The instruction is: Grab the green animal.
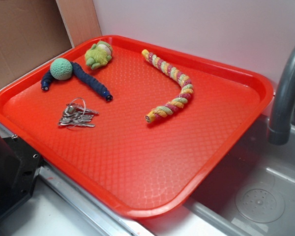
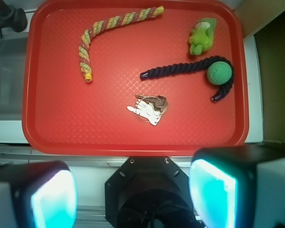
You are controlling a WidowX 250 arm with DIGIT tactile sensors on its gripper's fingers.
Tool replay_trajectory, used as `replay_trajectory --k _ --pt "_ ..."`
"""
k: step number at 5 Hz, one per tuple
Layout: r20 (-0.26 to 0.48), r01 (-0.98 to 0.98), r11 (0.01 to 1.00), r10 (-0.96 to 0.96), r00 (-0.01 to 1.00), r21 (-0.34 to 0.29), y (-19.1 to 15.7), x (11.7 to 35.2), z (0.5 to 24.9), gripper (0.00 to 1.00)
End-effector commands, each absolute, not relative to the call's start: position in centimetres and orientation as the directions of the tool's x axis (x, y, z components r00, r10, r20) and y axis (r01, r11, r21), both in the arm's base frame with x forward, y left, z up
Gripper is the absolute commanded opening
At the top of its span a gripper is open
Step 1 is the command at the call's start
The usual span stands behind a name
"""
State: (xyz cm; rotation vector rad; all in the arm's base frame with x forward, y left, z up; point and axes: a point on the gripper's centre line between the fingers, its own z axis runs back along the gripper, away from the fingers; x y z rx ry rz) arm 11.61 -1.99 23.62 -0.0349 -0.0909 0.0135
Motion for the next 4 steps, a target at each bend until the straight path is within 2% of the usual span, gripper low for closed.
replay_trajectory --k 1,2,4 --pt "0.091 -0.012 0.999 0.015 0.996 -0.035 -2.0 11.6 23.6 1.0" --pt "0.11 -0.166 0.986 0.165 0.98 0.007 -0.5 13.6 22.6 1.0" --pt "0.255 -0.341 0.938 0.316 0.914 0.058 2.8 16.7 19.6 1.0"
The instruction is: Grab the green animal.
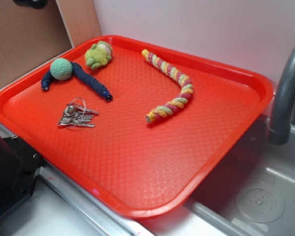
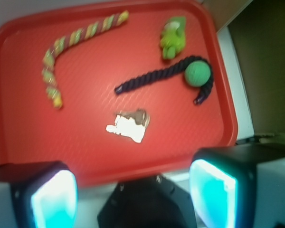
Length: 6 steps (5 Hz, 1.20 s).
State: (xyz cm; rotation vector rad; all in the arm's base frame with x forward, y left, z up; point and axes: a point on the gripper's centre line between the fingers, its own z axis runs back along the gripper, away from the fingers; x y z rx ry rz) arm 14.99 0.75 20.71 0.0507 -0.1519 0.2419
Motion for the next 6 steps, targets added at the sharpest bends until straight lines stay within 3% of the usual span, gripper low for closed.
replay_trajectory --k 1,2,4,6 --pt "0.328 -0.415 0.907 0.372 0.868 0.068 5.7 19.1 17.3 1.0" --pt "0.372 -0.436 0.898 0.384 0.845 0.063 7.6 21.1 15.5 1.0" --pt "0.488 -0.449 0.886 0.344 0.802 0.115 11.0 26.0 11.0 1.0" --pt "0.527 -0.481 0.86 0.333 0.782 0.17 13.0 28.9 7.1 1.0"
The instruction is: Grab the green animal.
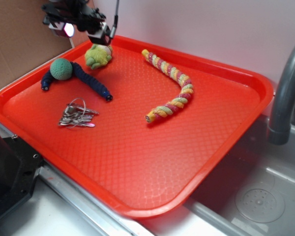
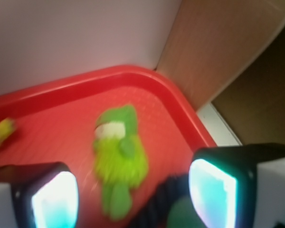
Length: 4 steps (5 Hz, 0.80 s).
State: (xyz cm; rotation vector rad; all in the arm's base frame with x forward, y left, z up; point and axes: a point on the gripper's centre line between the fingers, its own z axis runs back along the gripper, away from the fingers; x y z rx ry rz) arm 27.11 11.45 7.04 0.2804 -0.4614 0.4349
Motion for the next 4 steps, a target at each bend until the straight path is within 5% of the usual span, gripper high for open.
replay_trajectory --k 1,2,4 --pt "0.499 -0.481 0.863 0.354 0.791 0.151 14.0 29.8 5.5 1.0" --pt "0.473 -0.444 0.885 0.335 0.815 0.139 14.2 30.1 4.3 0.0" --pt "0.47 -0.468 0.875 0.364 0.804 0.125 13.8 29.6 4.6 0.0"
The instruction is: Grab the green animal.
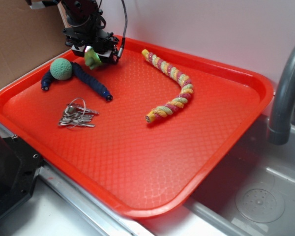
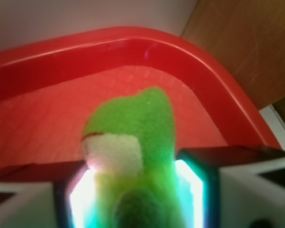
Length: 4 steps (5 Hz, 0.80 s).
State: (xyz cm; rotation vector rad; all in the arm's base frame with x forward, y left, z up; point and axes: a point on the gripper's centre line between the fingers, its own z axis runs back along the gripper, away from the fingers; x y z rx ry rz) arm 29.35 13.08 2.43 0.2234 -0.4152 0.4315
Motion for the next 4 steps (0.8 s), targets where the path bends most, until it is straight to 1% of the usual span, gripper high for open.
replay_trajectory --k 1,2,3,4 --pt "0.44 -0.559 0.808 0.441 0.782 0.184 12.1 28.8 7.8 0.0" --pt "0.378 -0.597 0.789 0.513 0.77 0.145 10.0 27.0 11.0 0.0" --pt "0.293 -0.552 0.826 0.504 0.813 0.112 7.2 25.4 13.3 0.0" --pt "0.227 -0.488 0.871 0.465 0.855 0.053 4.0 23.0 16.4 0.0"
